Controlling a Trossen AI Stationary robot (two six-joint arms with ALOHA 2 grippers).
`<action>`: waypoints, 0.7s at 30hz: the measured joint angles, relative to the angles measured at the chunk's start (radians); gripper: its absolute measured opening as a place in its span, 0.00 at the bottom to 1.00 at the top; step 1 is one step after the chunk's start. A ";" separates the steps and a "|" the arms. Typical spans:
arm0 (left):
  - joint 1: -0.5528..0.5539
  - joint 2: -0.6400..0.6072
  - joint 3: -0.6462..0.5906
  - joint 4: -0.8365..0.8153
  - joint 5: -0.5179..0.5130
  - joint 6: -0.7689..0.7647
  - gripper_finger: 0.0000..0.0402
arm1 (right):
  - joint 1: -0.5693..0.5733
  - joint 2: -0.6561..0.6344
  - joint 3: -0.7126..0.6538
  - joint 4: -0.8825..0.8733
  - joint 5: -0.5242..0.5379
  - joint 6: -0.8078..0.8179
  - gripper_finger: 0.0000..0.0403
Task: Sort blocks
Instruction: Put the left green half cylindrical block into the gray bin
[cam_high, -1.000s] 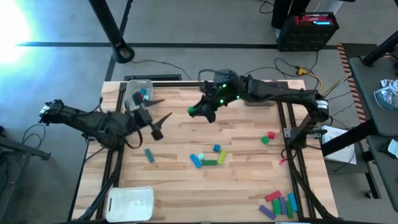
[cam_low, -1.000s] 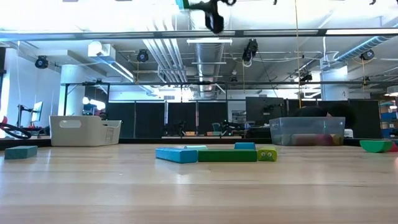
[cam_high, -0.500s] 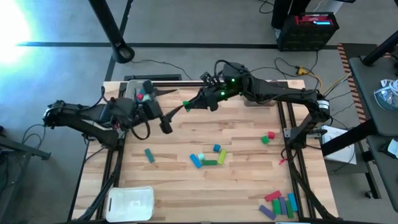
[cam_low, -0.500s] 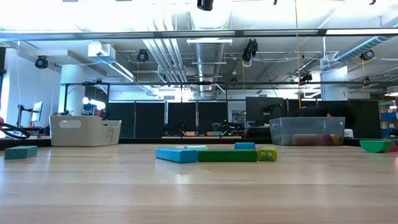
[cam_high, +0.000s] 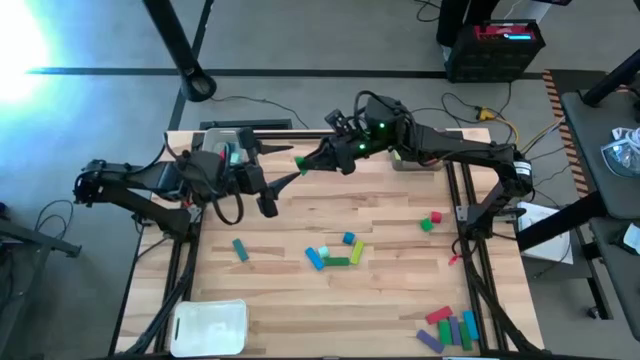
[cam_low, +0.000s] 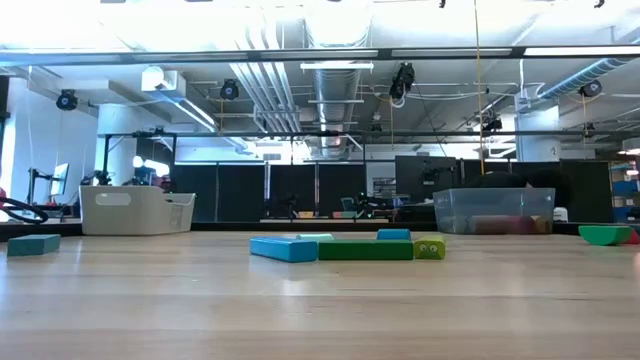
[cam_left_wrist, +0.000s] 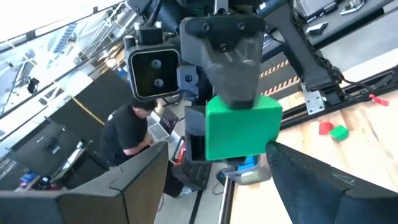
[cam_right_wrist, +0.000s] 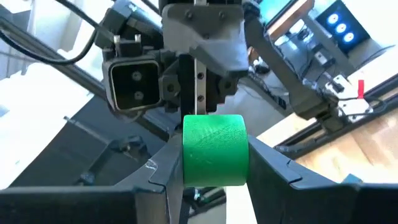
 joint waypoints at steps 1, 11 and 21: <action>0.000 0.001 0.000 0.001 0.006 0.004 0.65 | 0.000 0.000 0.000 0.001 0.014 0.001 0.31; -0.007 0.033 0.024 0.036 0.009 0.017 0.65 | -0.002 0.003 0.000 0.011 0.105 0.001 0.31; -0.003 0.035 0.035 0.036 0.001 0.044 0.61 | 0.000 0.004 -0.001 0.049 0.091 0.010 0.31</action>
